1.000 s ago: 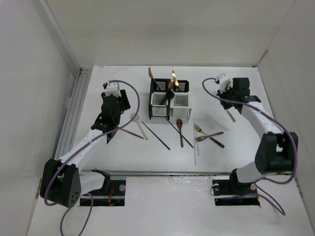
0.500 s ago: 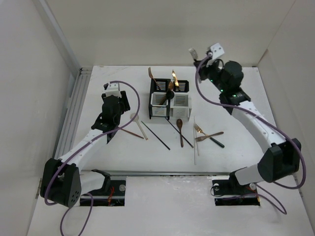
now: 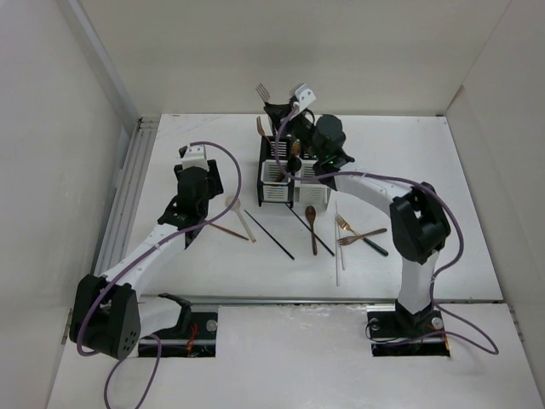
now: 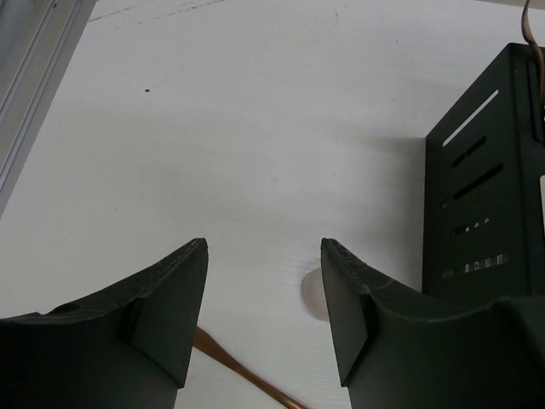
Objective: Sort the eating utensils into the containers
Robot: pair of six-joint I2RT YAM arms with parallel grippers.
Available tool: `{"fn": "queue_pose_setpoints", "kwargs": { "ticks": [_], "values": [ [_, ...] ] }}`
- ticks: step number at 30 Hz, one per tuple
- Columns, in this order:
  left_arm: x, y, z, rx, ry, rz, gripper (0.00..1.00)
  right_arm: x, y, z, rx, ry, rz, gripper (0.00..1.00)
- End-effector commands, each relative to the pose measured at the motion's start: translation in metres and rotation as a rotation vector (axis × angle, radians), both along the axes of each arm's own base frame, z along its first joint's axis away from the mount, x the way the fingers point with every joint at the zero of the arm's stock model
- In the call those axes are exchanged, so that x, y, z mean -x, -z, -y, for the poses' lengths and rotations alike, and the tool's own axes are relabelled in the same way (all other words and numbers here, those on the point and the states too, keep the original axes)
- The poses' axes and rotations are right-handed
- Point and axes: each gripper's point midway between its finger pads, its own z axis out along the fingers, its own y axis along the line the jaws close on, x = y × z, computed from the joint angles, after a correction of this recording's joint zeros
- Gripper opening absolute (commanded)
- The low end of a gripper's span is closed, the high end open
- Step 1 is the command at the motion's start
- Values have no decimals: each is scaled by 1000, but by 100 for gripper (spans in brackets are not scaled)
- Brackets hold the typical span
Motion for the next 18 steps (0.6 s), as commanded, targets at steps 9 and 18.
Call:
{"fn": "queue_pose_setpoints", "kwargs": {
  "ticks": [9,18],
  "values": [
    [5,-3,-9,1,-26,9,54,-24,34,-1,-110,51,21,0],
    [1,0,-13,4,-35,8,54,-25,91,-1,-54,59,-97,28]
  ]
}}
